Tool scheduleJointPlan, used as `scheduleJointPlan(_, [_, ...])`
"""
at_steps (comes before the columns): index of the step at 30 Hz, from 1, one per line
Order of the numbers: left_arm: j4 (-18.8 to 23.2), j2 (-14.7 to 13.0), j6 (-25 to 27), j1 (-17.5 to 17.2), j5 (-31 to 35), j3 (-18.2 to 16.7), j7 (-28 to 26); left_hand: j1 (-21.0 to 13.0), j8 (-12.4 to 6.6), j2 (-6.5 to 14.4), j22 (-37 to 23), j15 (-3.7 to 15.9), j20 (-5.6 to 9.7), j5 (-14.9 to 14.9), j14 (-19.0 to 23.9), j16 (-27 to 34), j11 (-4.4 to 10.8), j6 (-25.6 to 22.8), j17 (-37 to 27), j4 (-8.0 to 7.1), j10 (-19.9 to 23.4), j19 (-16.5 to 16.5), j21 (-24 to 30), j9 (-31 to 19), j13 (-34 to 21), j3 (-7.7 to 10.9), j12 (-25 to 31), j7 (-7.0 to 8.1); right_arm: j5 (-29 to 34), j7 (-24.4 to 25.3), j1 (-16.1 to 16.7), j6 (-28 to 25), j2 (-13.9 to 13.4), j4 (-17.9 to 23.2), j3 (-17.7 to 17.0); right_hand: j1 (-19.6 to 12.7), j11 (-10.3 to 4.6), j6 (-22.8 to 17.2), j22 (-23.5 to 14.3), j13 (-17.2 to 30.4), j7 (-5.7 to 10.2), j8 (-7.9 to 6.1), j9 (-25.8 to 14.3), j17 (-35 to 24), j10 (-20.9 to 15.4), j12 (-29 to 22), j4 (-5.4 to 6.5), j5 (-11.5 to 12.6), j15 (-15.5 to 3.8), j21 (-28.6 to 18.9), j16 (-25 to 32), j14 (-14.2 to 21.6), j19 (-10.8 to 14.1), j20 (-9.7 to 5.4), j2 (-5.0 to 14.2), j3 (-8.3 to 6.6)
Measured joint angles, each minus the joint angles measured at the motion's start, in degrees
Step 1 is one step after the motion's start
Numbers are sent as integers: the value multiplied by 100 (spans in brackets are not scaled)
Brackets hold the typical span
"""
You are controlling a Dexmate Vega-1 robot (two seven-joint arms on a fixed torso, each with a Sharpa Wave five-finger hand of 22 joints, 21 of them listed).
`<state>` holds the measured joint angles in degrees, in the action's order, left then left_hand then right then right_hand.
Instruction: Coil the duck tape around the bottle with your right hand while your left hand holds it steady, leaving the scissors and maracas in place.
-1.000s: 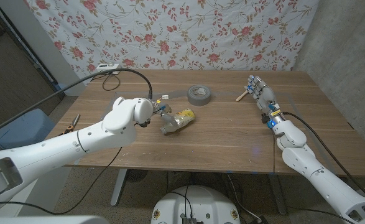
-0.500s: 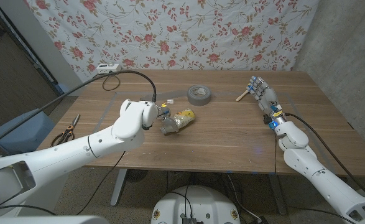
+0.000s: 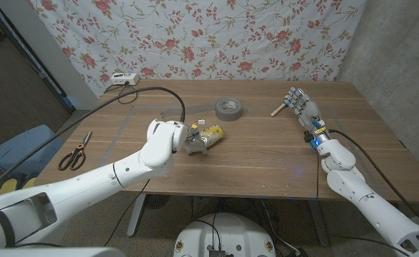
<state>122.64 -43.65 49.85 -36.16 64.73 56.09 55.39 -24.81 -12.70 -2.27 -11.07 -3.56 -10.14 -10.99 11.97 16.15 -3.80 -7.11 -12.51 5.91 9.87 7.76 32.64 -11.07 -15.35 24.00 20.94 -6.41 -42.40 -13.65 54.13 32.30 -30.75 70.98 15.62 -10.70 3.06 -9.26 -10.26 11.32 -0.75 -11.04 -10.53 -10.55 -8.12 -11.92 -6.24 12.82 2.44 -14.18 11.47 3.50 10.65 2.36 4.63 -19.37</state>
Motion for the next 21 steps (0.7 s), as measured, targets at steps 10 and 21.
scheduleJointPlan(10, [-213,327,-165,-415,470,-216,-167,-283,42,624,1,246,-28,56,527,116,214,-167,48,125,377,381,107,15,-25,384,159,111,70,75,-16,3,0,-79,1,23,64,-79,0,0,45,-24,0,0,-126,-35,0,0,20,0,0,41,0,0,23,0])
scheduleJointPlan(21, [-407,547,-551,-716,1184,-470,-569,-1795,53,770,1,546,189,-96,974,135,201,-245,102,530,411,803,274,15,-7,927,232,200,216,278,-14,-1,-3,-157,26,70,90,-171,0,0,76,-24,0,1,-214,-44,0,0,50,0,29,131,77,19,24,0])
